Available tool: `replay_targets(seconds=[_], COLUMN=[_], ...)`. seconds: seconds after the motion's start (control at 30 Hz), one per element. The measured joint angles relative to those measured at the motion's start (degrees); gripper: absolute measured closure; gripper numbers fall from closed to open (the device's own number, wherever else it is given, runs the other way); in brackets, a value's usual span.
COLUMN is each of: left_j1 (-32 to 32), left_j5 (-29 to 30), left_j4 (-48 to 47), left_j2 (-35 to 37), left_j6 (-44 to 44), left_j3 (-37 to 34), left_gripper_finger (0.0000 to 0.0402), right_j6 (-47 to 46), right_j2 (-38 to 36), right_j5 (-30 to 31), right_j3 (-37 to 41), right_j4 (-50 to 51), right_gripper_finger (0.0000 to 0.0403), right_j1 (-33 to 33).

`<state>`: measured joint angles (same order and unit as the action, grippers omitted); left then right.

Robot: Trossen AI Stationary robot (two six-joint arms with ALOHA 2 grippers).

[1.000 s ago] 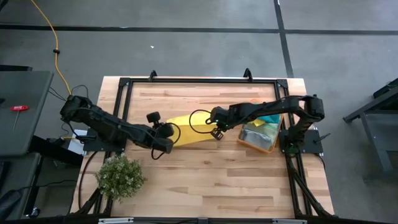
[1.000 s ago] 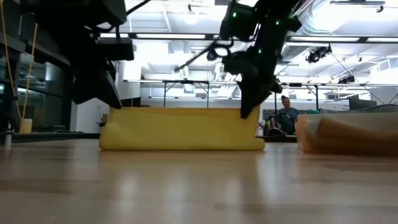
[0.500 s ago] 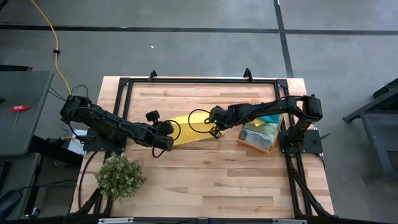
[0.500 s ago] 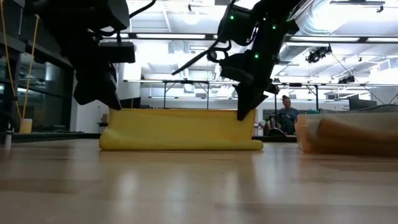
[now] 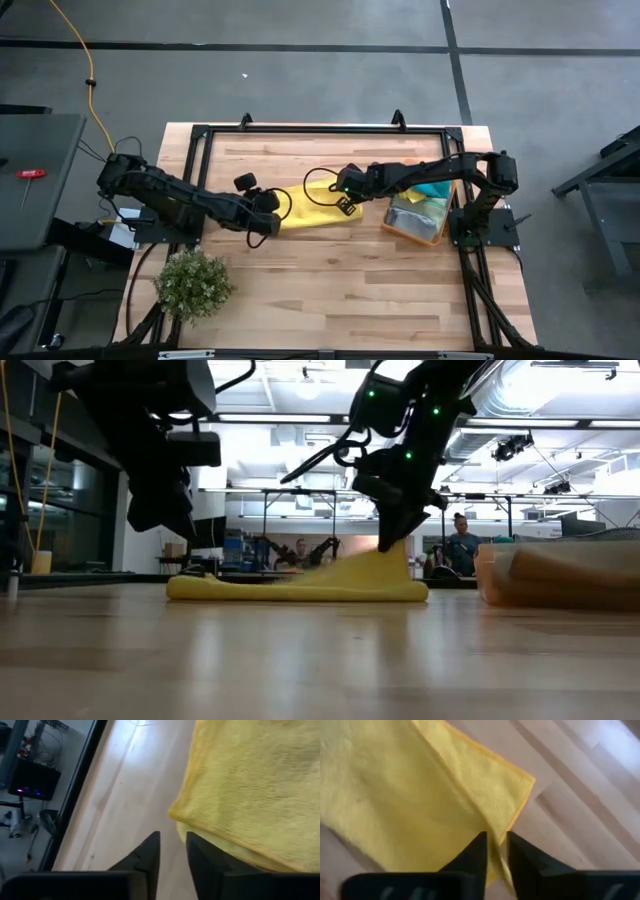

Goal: Fold microfiber towels
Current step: Fold the yellow microfiber cloth

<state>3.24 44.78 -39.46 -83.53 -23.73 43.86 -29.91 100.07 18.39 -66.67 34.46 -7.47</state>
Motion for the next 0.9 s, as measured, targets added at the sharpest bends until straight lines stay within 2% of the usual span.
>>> replay_targets(seconds=[0.27,0.37,0.47,0.6,0.73,0.9], left_j1=[0.19,1.84,3.33,2.88,-3.24,-15.97], left_j5=[0.91,0.91,0.50,-4.10,-8.04,-24.12], left_j4=[-0.55,-0.43,4.20,17.13,26.23,29.11], left_j2=[2.08,4.70,7.69,11.15,12.30,10.91], left_j6=[3.64,5.18,8.07,12.15,11.41,5.36], left_j3=[0.61,0.66,-1.49,-8.25,-12.71,-12.45], left_gripper_finger=[0.0261,0.0254,0.0253,0.0256,0.0256,0.0259], right_j6=[7.55,9.77,11.41,12.21,12.16,12.19], right_j2=[-0.04,-0.67,-1.09,-1.20,-1.20,-1.20], right_j5=[0.28,0.76,0.78,1.48,2.06,2.16], right_j3=[-0.84,-1.47,-1.51,-1.51,-1.51,-1.51], right_j4=[-4.71,-4.64,-3.41,-0.43,0.02,-0.87], right_gripper_finger=[0.0214,0.0188,0.0177,0.0176,0.0176,0.0177], right_j1=[-0.55,-0.45,-0.06,0.56,0.80,0.73])
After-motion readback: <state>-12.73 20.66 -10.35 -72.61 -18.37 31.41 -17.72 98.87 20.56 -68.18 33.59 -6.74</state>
